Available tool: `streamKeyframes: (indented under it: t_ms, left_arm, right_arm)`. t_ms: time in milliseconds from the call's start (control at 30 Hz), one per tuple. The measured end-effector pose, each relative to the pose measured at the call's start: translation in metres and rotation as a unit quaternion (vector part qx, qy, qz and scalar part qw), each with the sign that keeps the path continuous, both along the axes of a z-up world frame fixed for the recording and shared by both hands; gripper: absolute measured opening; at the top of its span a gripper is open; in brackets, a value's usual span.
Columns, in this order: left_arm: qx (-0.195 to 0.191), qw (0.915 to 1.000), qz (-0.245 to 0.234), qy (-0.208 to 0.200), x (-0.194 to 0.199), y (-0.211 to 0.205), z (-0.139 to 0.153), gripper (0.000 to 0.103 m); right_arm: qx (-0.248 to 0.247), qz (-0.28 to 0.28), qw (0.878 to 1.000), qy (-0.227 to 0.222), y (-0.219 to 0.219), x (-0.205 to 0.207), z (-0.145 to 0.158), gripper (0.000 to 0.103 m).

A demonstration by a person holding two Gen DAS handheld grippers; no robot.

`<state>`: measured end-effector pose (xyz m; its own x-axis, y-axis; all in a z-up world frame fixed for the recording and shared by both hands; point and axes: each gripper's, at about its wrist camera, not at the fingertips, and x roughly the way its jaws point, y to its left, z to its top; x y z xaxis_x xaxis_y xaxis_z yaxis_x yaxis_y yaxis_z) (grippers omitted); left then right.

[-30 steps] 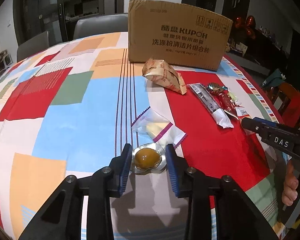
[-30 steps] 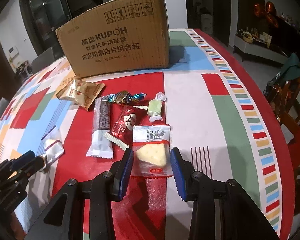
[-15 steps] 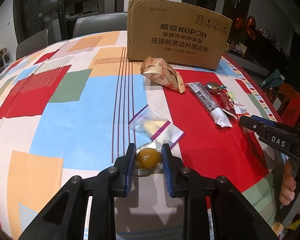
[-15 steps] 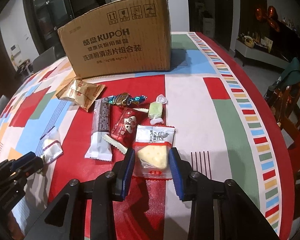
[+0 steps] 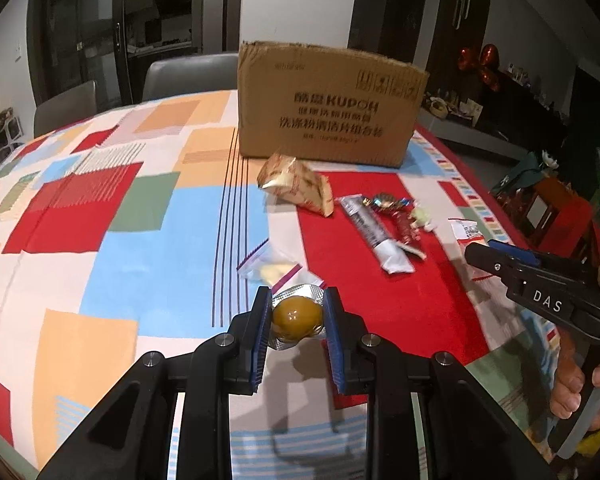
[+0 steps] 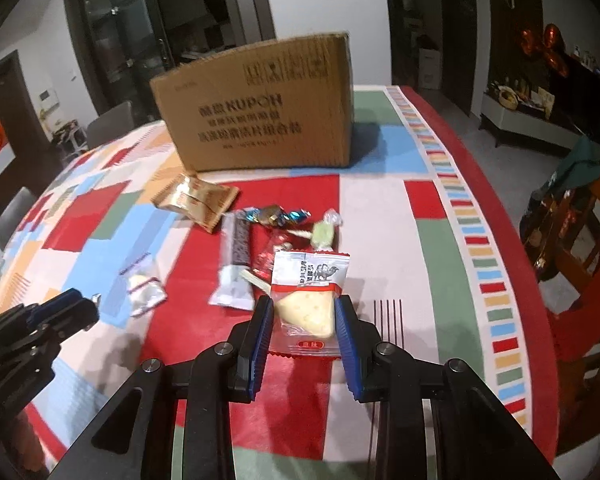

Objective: Organize snacks
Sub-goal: 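Carry both snacks into the cardboard box and open both tools to drop them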

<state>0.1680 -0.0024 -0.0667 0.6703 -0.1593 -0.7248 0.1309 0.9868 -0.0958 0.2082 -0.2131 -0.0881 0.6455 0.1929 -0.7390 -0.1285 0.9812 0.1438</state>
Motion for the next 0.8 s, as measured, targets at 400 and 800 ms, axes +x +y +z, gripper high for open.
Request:
streamKeyframes:
  t_ms: [400,800]
  left_arm:
    - [-0.009,0.9993,-0.020,-0.031,0.001,-0.009,0.059,0.026]
    - [-0.009,0.9958,-0.052,-0.075,0.050,-0.015,0.108,0.026]
  right_arm:
    - [0.027,0.043,0.997,-0.059,0.004,-0.005,0.074,0.033]
    - [0.041,0.036,0.994,-0.090,0.002,0.033,0.118,0.033]
